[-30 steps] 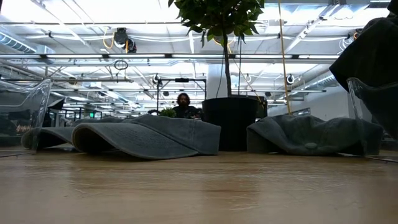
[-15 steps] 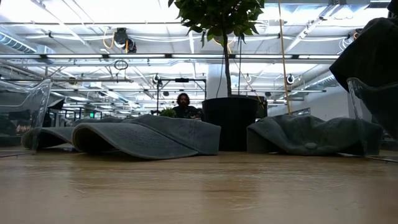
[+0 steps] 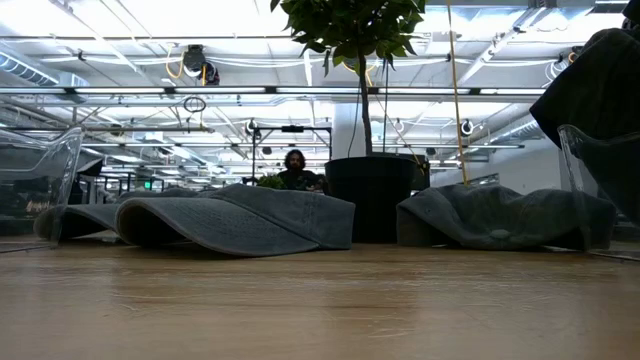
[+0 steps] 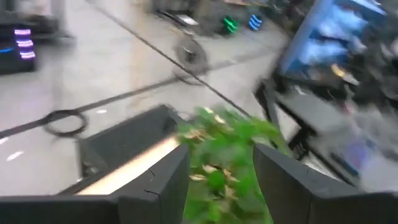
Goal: Pick & Place hat
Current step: Put the black cap into the right transparent bin
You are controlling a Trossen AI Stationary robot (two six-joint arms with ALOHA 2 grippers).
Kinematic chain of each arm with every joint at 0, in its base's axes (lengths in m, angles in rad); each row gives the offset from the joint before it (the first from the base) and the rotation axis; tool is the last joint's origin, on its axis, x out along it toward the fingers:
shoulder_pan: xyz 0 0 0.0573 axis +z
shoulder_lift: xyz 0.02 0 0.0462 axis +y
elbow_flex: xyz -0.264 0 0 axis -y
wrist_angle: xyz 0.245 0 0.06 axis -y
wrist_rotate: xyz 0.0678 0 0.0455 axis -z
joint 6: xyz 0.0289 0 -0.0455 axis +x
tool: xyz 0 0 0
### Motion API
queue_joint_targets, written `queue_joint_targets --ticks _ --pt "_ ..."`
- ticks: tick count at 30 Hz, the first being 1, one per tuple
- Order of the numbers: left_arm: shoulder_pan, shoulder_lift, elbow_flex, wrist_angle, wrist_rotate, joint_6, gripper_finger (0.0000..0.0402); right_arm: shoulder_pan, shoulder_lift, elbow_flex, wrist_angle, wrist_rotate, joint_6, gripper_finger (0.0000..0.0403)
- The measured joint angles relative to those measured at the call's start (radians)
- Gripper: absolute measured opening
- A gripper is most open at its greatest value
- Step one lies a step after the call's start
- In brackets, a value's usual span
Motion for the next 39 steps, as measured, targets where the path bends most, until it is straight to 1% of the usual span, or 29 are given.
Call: queue_joint_targets --ticks 2,6,8,12,17,20,23,28,30,35,39 --pt "-0.002 -0.027 -0.001 -0.066 -0.061 -0.089 0.0186 0.0 0.004 0.008 0.0 0.002 -0.002 0.018" --pt "-0.003 -0.071 -0.001 -0.211 -0.152 -0.356 0.0186 0.0 0.015 0.013 0.007 0.008 -0.033 0.018" --pt "-0.003 -0.09 -0.001 -0.275 -0.181 -0.458 0.0186 0.0 0.024 0.013 0.009 0.045 -0.057 0.018" --pt "-0.002 -0.11 -0.001 -0.366 -0.222 -0.549 0.0186 0.0 0.038 0.013 0.015 0.103 -0.087 0.0181" --pt "-0.002 -0.131 -0.009 -0.447 -0.233 -0.625 0.0186 0.0 0.046 0.013 0.015 0.107 -0.087 0.0181" --pt "0.001 -0.168 -0.053 -0.464 -0.261 -0.656 0.0186 0.0 0.051 0.013 0.014 0.108 -0.086 0.0181" --pt "0.016 -0.227 -0.144 -0.467 -0.299 -0.666 0.0186 0.0 0.054 0.013 0.014 0.108 -0.092 0.0181" --pt "0.065 -0.33 -0.37 -0.469 -0.301 -0.658 0.0186 0.0 0.057 0.013 0.014 0.107 -0.109 0.0181" --pt "0.085 -0.37 -0.465 -0.46 -0.296 -0.677 0.0186 0.0 0.057 0.013 0.014 0.108 -0.105 0.0181" --pt "0.116 -0.476 -0.696 -0.343 -0.252 -0.712 0.0186 0.0 0.057 0.013 0.014 0.108 -0.104 0.0181" --pt "0.13 -0.553 -0.845 -0.232 -0.237 -0.733 0.0186 0.0 0.057 0.013 0.014 0.108 -0.102 0.0181"
